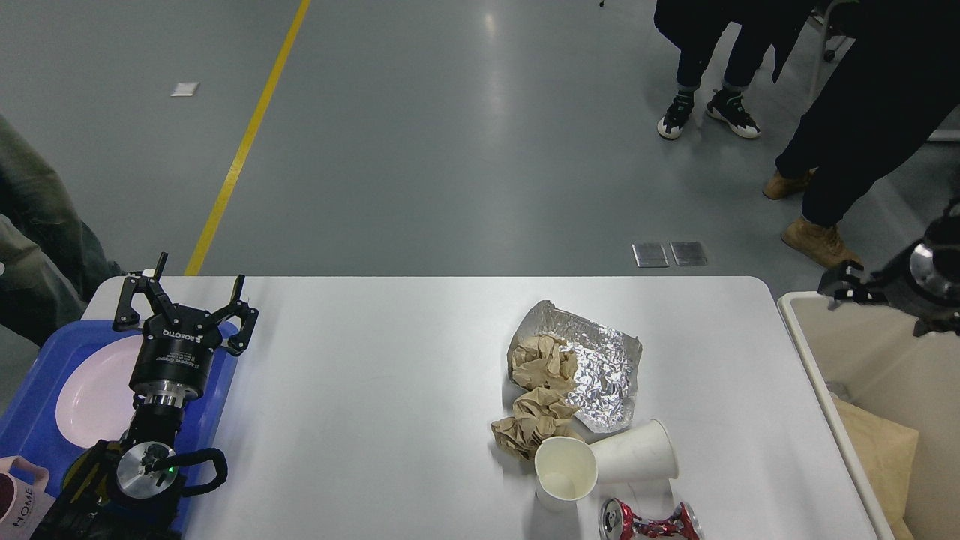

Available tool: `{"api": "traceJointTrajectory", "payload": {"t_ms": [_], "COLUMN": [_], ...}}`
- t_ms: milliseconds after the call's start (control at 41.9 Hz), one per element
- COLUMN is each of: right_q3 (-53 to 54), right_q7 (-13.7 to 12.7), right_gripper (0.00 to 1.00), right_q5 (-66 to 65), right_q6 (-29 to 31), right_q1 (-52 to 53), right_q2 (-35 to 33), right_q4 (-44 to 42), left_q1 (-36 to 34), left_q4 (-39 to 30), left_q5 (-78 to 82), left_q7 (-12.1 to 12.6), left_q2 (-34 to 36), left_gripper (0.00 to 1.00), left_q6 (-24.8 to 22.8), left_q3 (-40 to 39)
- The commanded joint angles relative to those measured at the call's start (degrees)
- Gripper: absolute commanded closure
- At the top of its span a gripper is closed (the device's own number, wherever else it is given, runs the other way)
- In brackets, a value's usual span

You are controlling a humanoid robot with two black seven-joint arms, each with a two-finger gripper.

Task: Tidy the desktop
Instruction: 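Raise the right gripper out of the bin toward the foil, then lower the right gripper onto the paper scraps and grasp them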

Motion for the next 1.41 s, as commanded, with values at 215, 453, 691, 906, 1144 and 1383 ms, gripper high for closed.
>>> {"api": "traceJointTrajectory", "payload": {"t_ms": [215, 453, 691, 906, 1144, 1383], "right_q3": [1.98, 8.57, 9.01, 9.01, 11.38, 18.41], "right_q7": [-0.02, 0.06, 0.15, 0.24, 0.24, -0.02], "right_gripper": [0.00, 0.00, 0.00, 0.00, 0.00, 0.00], "right_q5": [0.27, 0.53, 0.54, 0.71, 0.71, 0.71], "right_q6": [15.28, 16.42, 15.63, 15.11, 13.09, 6.76], "right_q1": [30.37, 37.76, 36.36, 34.87, 31.70, 20.11], "right_q2": [11.64, 13.94, 14.38, 14.56, 15.26, 18.07], "right_q4": [21.75, 30.99, 30.99, 30.56, 29.50, 23.88], "left_q1": [0.07, 0.07, 0.07, 0.07, 0.07, 0.07], "left_q4": [0.00, 0.00, 0.00, 0.00, 0.00, 0.00], "left_q5": [-0.01, -0.01, -0.01, -0.01, -0.01, -0.01], "left_q7": [0.00, 0.00, 0.00, 0.00, 0.00, 0.00], "left_q2": [0.00, 0.00, 0.00, 0.00, 0.00, 0.00], "left_gripper": [0.03, 0.03, 0.03, 0.03, 0.03, 0.03], "left_q6": [0.00, 0.00, 0.00, 0.00, 0.00, 0.00], "left_q3": [0.00, 0.00, 0.00, 0.00, 0.00, 0.00]}}
